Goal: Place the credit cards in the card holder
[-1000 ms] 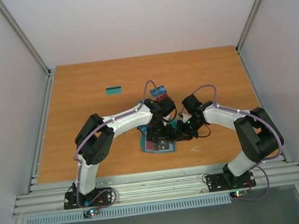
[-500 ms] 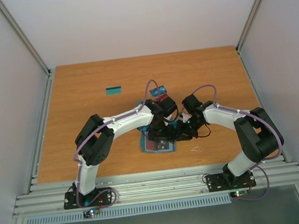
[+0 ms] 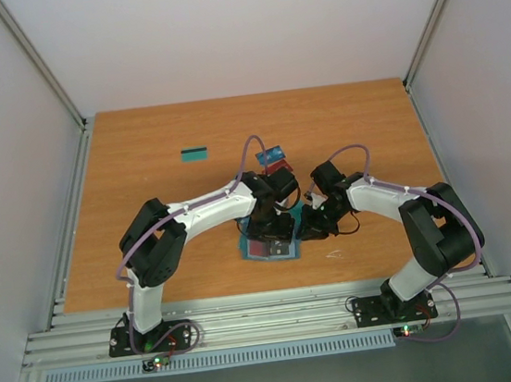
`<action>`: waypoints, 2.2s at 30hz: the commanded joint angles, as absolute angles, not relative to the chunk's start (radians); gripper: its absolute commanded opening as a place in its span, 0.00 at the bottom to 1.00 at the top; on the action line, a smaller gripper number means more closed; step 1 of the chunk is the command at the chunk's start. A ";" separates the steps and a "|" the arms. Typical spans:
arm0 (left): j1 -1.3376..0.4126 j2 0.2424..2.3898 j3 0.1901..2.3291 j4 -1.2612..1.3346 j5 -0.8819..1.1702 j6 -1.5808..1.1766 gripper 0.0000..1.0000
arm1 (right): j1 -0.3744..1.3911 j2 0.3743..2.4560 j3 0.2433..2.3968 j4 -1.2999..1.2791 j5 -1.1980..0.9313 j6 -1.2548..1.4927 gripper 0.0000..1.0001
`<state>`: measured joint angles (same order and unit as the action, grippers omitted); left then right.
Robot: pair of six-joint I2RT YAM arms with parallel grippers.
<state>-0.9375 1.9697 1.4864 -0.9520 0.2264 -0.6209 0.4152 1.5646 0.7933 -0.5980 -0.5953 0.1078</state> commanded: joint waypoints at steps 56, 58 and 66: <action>-0.916 1.874 1.468 -0.898 0.264 -0.594 0.61 | 0.413 1.476 0.921 -0.795 -0.574 -0.048 0.40; -0.910 1.865 1.451 -0.894 0.256 -0.589 0.53 | 0.414 1.468 0.930 -0.794 -0.624 -0.043 0.41; -0.887 1.879 1.375 -0.839 0.283 -0.561 0.23 | 0.473 1.456 0.843 -0.633 -0.771 0.108 0.40</action>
<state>-0.8970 1.8870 1.3941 -0.8806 0.2771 -0.5896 0.4347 1.4712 0.8860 -0.7074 -0.6968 0.0265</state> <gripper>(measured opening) 0.284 0.404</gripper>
